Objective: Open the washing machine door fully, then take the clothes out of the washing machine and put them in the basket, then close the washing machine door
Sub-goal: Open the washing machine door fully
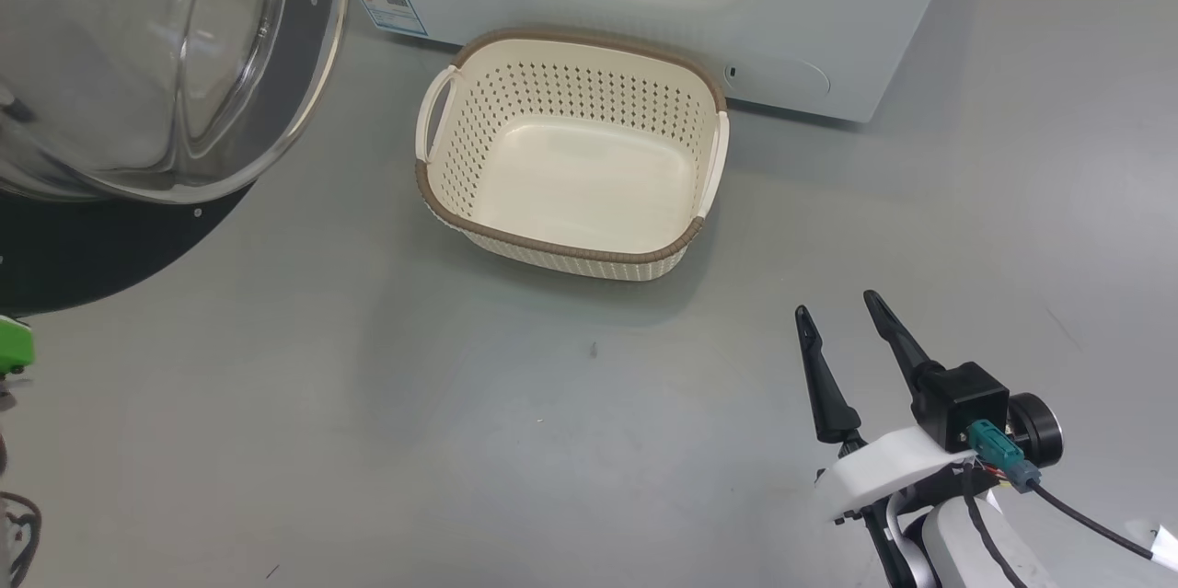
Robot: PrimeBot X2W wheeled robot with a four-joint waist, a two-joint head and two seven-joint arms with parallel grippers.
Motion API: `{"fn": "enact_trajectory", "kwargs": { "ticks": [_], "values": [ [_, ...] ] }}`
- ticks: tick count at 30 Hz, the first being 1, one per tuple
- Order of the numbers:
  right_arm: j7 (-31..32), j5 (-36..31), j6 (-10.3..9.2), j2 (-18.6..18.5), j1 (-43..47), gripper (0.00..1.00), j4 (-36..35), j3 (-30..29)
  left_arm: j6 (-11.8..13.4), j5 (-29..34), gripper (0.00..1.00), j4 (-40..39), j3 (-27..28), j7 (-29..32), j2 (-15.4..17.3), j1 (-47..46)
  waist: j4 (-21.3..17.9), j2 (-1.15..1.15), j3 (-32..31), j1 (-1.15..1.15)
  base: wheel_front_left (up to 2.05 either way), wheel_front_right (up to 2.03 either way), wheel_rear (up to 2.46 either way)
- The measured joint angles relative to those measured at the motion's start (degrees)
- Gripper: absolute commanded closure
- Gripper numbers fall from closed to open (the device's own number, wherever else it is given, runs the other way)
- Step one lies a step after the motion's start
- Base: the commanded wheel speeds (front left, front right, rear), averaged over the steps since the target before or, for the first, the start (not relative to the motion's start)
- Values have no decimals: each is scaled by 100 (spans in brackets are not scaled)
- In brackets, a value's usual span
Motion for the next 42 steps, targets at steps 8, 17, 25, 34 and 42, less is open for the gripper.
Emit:
{"fn": "enact_trajectory", "kwargs": {
  "ticks": [8, 17, 25, 34, 42],
  "values": [
    [81, -118, -52, -58, -170, 0, -29, 32, -20, -221, 100, 327, 144, 4, 201, -270, -49, 0, 279, 0, 0, 0, 0],
    [131, -205, -100, -66, -208, 0, -38, 51, -24, -313, 100, 643, 191, 38, 472, -533, -132, 0, 519, 0, 0, 0, 0],
    [130, -190, -146, -57, -291, 0, -35, 20, -44, -342, 100, 865, 144, -4, 528, -745, -181, 0, 580, 0, 0, 0, 0],
    [70, -65, -144, -38, -332, 0, 27, -22, -45, -235, 100, 932, -210, -108, 527, -759, -187, 0, 409, 0, 0, 0, 0],
    [10, 169, -90, -4, -371, 0, 180, -102, -45, -25, 100, 757, -757, -209, 383, -744, -200, 0, 76, 0, 0, 0, 0]
  ]
}}
